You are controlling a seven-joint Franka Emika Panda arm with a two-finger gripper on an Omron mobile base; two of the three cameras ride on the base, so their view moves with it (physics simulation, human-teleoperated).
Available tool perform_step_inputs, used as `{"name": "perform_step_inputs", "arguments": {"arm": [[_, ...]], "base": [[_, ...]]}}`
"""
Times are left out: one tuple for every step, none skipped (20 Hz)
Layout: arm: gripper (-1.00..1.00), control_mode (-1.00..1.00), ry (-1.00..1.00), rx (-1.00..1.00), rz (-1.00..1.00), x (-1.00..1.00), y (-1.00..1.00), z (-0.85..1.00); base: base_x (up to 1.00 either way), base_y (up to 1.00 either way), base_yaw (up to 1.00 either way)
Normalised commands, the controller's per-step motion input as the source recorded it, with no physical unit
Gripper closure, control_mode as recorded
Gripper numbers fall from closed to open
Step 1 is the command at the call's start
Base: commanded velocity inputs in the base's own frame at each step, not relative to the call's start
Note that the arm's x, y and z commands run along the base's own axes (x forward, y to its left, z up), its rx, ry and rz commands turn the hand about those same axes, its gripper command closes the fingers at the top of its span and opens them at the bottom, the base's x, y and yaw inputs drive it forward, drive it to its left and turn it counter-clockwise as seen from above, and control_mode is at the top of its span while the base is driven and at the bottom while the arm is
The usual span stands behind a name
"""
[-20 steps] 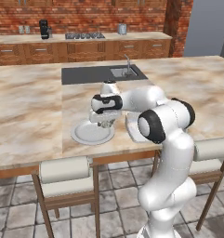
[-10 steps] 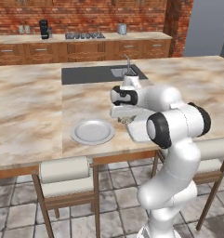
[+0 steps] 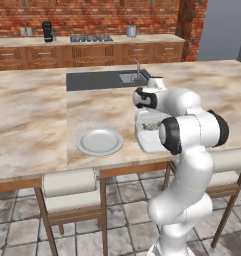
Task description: Place two dumplings into each of the tupperware containers and then place the containers in the fridge.
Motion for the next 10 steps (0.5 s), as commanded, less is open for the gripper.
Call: {"name": "perform_step_inputs", "arguments": {"arm": [[1.00,-1.00,0.00,0.00,0.04,0.19,-0.43,-0.36],[1.00,-1.00,0.00,0.00,0.02,0.25,-0.31,-0.41],[1.00,-1.00,0.00,0.00,0.05,0.29,-0.21,-0.58],[1.00,-1.00,0.00,0.00,0.05,0.39,-0.21,-0.67],[1.00,-1.00,0.00,0.00,0.04,0.44,-0.21,-0.63],[1.00,-1.00,0.00,0.00,0.03,0.44,-0.23,-0.56],[1.00,-1.00,0.00,0.00,0.01,0.40,-0.17,-0.66],[1.00,-1.00,0.00,0.00,0.01,0.26,-0.16,-0.72],[1.00,-1.00,0.00,0.04,0.01,0.24,-0.25,-0.49],[1.00,-1.00,-0.02,0.05,0.00,0.19,-0.27,-0.43]], "base": [[0.00,0.00,0.00],[0.00,0.00,0.00],[0.00,0.00,0.00],[0.00,0.00,0.00],[0.00,0.00,0.00],[0.00,0.00,0.00],[0.00,0.00,0.00],[0.00,0.00,0.00],[0.00,0.00,0.00],[0.00,0.00,0.00]]}}
